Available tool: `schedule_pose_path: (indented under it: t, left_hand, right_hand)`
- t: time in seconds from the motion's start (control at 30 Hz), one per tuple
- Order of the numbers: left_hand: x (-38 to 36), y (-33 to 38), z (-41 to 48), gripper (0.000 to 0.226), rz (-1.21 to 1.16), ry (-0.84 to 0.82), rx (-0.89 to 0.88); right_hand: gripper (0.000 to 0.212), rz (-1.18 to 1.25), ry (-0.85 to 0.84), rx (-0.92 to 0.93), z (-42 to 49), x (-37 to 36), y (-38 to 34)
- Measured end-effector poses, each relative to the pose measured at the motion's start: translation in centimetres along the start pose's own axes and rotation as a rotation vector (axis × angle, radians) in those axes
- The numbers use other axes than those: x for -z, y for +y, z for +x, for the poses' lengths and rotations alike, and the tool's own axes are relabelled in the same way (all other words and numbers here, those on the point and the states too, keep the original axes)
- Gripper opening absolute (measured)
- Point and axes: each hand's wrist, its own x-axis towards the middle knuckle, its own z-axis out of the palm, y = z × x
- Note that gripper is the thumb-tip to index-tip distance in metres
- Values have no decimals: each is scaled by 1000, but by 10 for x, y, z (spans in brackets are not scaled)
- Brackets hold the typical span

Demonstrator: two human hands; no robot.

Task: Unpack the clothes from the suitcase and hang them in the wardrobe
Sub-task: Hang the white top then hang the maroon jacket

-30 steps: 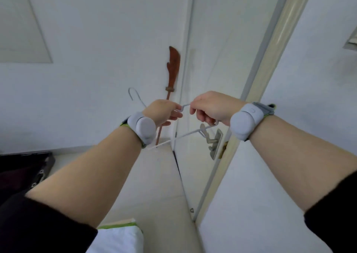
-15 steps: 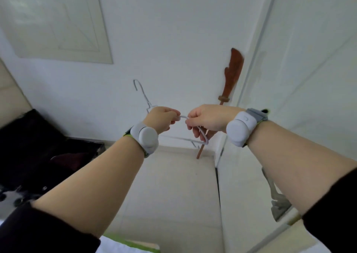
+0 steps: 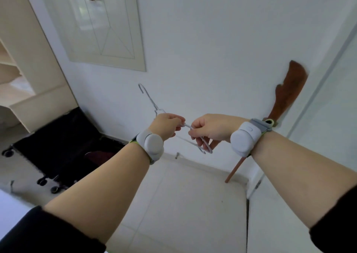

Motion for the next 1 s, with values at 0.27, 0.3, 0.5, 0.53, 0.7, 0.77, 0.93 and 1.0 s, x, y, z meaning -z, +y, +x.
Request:
schedule_pose_path:
  t: [0.27, 0.3, 0.5, 0.53, 0.7, 0.77, 0.93, 1.0]
  left_hand:
    - [41, -12, 98, 7, -257, 156, 115]
    - [51, -14, 116, 7, -309, 185, 142]
    - [100, -30, 193, 17, -720, 283, 307]
    - [119, -36, 211, 15, -747, 302, 320]
    - [163, -56, 243, 14, -812, 391, 310]
    - [190, -68, 259, 11, -853, 487, 318]
    - [257, -103, 304, 22, -877, 627, 370]
    - [274, -115, 329, 24, -863, 653, 384]
  right_hand:
    - [19, -76, -102, 40, 113, 28, -19]
    - [19, -82, -112, 44, 134, 31, -25]
    - [15, -155, -230, 77, 233, 40, -50]
    - [15, -183, -274, 77, 263, 39, -60]
    - [16, -361, -365, 75, 332, 32, -73]
    - [15, -457, -393, 89, 365, 29, -82]
    - [12, -618, -441, 156, 457, 22, -99]
    - [12, -706, -463, 198, 501, 22, -104]
